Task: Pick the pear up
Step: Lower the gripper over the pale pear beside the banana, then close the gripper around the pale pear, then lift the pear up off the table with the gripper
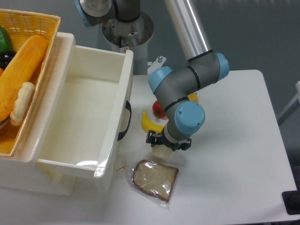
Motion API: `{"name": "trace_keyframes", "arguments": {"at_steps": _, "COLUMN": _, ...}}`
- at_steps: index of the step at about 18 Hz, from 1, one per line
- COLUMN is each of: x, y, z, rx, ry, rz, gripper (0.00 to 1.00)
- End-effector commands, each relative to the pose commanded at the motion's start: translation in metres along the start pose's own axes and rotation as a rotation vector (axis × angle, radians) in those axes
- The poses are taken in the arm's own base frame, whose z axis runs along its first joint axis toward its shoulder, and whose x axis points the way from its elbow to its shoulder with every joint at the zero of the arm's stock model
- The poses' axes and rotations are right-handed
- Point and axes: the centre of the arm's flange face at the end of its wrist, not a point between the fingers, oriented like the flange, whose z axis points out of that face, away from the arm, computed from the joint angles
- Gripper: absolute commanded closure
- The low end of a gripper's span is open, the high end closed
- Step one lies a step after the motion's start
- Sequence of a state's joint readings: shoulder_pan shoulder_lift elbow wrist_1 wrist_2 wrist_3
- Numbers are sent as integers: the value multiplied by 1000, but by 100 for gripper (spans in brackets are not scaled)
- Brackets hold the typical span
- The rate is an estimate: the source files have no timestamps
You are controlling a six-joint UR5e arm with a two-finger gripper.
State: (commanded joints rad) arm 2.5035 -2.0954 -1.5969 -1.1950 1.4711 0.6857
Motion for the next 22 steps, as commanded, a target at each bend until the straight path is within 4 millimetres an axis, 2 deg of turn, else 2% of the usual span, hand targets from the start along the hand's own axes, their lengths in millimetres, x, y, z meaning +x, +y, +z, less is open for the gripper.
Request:
{"name": "trace_keyframes", "arguments": {"at_steps": 2, "x": -1, "y": 0, "z": -8, "rx": 11, "ry": -9, "rz": 0, "gripper": 45}}
{"name": "trace_keyframes", "arguments": {"at_steps": 6, "x": 3, "y": 2, "z": -61, "rx": 77, "ry": -68, "rz": 77, "gripper": 45}}
{"name": "trace_keyframes", "arguments": {"at_steps": 9, "x": 4, "y": 12, "z": -86, "rx": 102, "ry": -97, "rz": 176, "gripper": 45}}
{"name": "trace_keyframes", "arguments": {"at_steps": 10, "x": -4, "y": 19, "z": -91, "rx": 108, "ry": -103, "rz": 186, "gripper": 45}}
{"name": "trace_keyframes", "arguments": {"at_steps": 13, "x": -8, "y": 36, "z": -120, "rx": 123, "ry": -145, "rz": 327, "gripper": 45}}
{"name": "trace_keyframes", "arguments": {"at_steps": 15, "x": -20, "y": 56, "z": -136, "rx": 126, "ry": -158, "rz": 373, "gripper": 45}}
{"name": "trace_keyframes", "arguments": {"at_steps": 18, "x": -27, "y": 79, "z": -158, "rx": 123, "ry": -163, "rz": 418, "gripper": 45}}
{"name": "trace_keyframes", "arguments": {"at_steps": 22, "x": -29, "y": 99, "z": -164, "rx": 92, "ry": -132, "rz": 503, "gripper": 45}}
